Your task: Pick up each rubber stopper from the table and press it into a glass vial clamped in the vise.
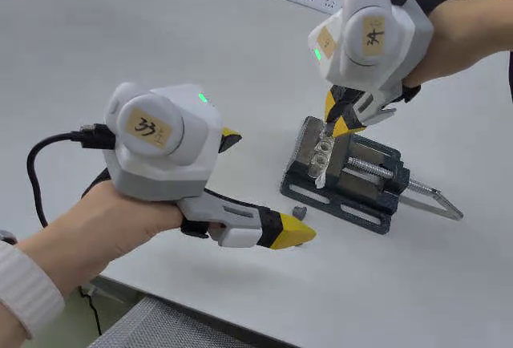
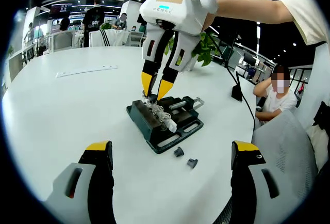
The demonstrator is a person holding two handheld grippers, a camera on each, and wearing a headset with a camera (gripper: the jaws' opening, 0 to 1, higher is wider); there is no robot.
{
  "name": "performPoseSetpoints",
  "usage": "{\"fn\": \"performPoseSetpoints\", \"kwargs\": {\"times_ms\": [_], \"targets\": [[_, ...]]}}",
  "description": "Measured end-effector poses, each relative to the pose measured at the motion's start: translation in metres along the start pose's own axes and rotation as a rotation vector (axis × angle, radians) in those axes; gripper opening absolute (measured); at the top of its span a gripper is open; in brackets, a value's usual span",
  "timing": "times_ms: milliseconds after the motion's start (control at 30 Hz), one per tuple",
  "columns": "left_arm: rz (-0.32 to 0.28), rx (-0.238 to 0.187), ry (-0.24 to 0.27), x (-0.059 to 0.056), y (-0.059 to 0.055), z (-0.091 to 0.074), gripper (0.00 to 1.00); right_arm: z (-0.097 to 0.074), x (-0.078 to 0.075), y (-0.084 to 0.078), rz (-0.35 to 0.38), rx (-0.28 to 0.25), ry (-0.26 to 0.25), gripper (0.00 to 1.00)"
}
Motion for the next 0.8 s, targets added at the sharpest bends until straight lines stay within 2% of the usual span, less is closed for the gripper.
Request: {"fn": "performPoseSetpoints", "kwargs": {"times_ms": [200,500,667,800], "targets": [[-0.001,-0.004,-0.002,0.000,0.001,0.002,0.95,0.000,0.002,-0.001,0.044,0.008,-0.014,0.03],[-0.006,-0.008,0.000,0.000,0.000,0.003,0.94,-0.002,0.009,-0.006,0.136,-0.068,-0.092,0.03],[-0.011,-0.006,-0.003,-0.001,-0.001,0.004,0.93,-0.001,0.013,-0.005,0.153,-0.076,-0.139,0.03],[-0.011,-0.004,-0.007,-0.003,-0.001,0.005,0.93,-0.002,0.012,-0.004,0.175,-0.089,-0.151,0.03]]}}
Point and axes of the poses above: the centre of the closed fingertips' face, and the gripper's own axes: z roughly forward along the fingers, x roughly to its left, y roughly out of its top, the point moved 7 cm from there along -z, roughly backward along the fingers, and after that the axes turned 9 degrees about -x, right-handed, at the moved point
